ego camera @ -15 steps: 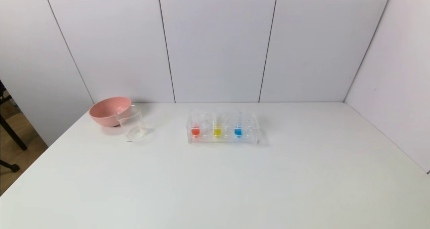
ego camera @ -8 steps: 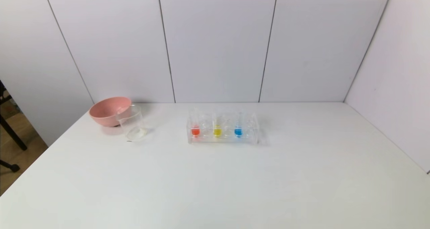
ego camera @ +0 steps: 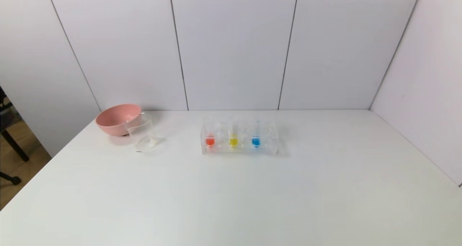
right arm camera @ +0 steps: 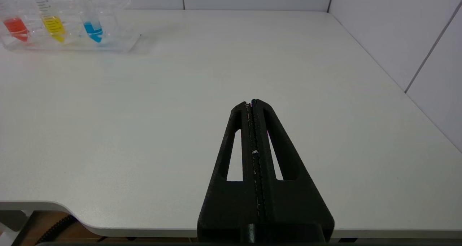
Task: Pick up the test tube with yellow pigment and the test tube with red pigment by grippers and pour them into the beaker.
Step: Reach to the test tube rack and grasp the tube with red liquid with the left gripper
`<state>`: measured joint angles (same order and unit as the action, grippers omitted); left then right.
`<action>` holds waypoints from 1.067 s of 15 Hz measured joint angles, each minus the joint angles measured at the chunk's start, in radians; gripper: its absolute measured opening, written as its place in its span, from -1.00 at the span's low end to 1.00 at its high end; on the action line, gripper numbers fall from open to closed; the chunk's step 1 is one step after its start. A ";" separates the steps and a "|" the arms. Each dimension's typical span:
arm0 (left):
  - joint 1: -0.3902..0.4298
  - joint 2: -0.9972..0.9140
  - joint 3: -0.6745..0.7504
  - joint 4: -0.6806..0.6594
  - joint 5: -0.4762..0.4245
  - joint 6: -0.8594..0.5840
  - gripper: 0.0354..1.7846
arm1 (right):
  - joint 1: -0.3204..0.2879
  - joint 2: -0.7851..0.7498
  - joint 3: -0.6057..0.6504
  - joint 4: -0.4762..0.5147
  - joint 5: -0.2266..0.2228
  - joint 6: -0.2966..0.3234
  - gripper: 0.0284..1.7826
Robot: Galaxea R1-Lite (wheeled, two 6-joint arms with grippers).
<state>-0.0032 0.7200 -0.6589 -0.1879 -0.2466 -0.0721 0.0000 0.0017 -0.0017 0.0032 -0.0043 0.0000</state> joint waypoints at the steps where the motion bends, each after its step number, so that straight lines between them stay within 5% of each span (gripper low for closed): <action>1: 0.000 0.064 -0.019 -0.038 -0.004 0.000 0.98 | 0.000 0.000 0.000 0.000 0.000 0.000 -0.91; 4: 0.000 0.240 -0.068 -0.154 -0.083 0.001 0.98 | 0.000 0.000 0.000 0.000 0.000 0.000 -0.91; 9: -0.002 0.450 -0.145 -0.221 -0.419 0.009 0.98 | 0.000 0.000 0.000 0.000 0.000 0.000 -0.91; 16: -0.041 0.744 -0.187 -0.444 -0.461 0.016 0.98 | 0.000 0.000 0.000 0.000 0.000 0.000 -0.91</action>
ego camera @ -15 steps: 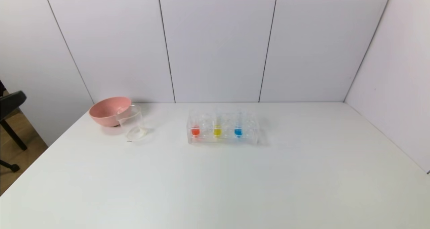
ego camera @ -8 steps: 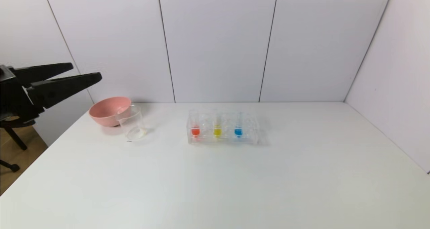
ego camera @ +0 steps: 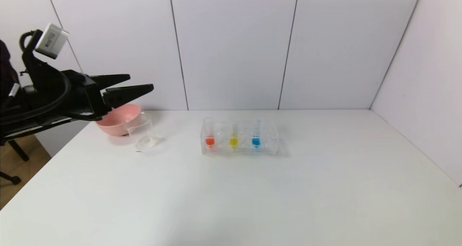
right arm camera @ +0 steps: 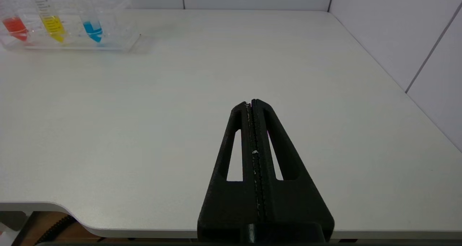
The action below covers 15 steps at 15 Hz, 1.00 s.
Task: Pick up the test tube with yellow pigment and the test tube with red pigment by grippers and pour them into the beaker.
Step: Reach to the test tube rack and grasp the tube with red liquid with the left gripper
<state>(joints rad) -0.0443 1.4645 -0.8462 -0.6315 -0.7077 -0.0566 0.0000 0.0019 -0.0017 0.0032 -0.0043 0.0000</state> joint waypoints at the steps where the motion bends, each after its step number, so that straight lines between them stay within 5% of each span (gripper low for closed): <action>1: -0.012 0.050 -0.007 -0.048 -0.002 0.000 0.98 | 0.000 0.000 0.000 0.000 0.000 0.000 -0.91; 7: -0.048 0.302 -0.087 -0.147 -0.045 0.099 0.98 | 0.000 0.000 0.000 0.000 0.000 0.000 -0.91; 15: -0.053 0.492 -0.137 -0.287 -0.240 0.138 0.98 | 0.000 0.000 0.000 0.000 0.000 0.000 -0.91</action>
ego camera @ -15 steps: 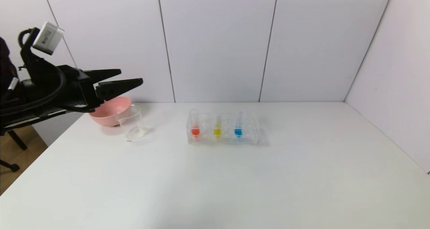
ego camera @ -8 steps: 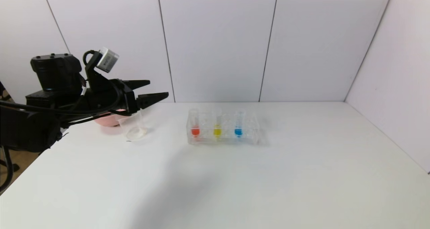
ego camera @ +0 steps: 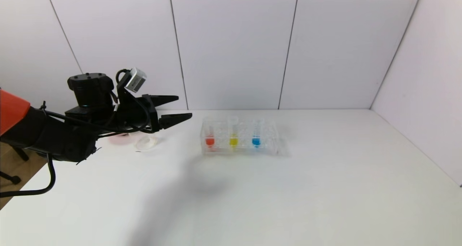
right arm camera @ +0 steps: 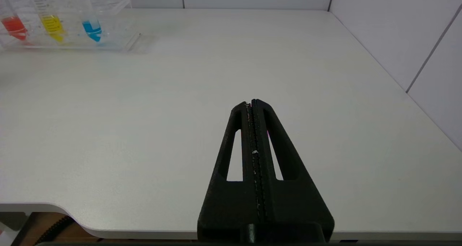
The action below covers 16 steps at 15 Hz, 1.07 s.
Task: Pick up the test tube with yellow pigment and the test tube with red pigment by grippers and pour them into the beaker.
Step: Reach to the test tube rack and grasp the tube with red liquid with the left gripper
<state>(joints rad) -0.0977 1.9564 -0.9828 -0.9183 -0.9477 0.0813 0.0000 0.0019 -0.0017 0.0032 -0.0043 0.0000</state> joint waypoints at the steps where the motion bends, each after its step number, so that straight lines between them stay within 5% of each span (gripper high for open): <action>1: -0.001 0.019 -0.001 -0.035 -0.036 0.000 0.98 | 0.000 0.000 0.000 0.000 0.000 0.000 -0.91; 4: -0.013 0.078 -0.016 -0.119 -0.119 -0.004 0.98 | 0.000 0.000 0.000 0.000 0.000 0.000 -0.91; 16: -0.095 0.233 -0.106 -0.146 -0.130 -0.005 0.98 | 0.000 0.000 0.000 0.000 0.000 0.000 -0.91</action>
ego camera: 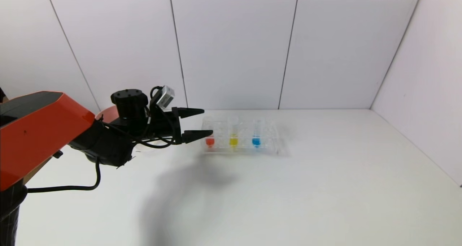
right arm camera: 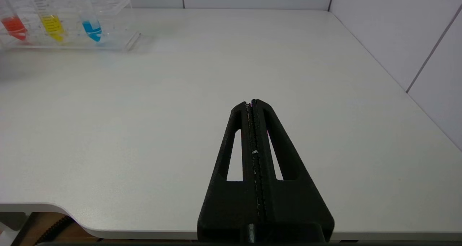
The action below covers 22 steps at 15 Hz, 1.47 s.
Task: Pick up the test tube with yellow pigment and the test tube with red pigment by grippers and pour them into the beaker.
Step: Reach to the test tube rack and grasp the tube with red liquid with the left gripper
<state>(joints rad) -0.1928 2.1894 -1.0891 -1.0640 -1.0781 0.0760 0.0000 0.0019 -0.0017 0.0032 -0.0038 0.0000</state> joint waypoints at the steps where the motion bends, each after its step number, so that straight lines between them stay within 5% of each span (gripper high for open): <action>1: -0.004 0.010 -0.010 0.000 0.001 0.000 0.98 | 0.000 0.000 0.000 0.000 0.000 0.000 -0.91; 18: -0.036 0.163 -0.216 0.090 0.012 -0.003 0.98 | 0.000 0.000 0.000 0.000 -0.001 0.000 -0.91; 22: -0.037 0.172 -0.223 0.093 0.012 -0.003 0.71 | 0.000 0.000 0.000 0.000 0.000 0.000 -0.91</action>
<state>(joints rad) -0.2294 2.3611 -1.3123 -0.9709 -1.0660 0.0734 0.0000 0.0019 -0.0017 0.0032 -0.0038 0.0000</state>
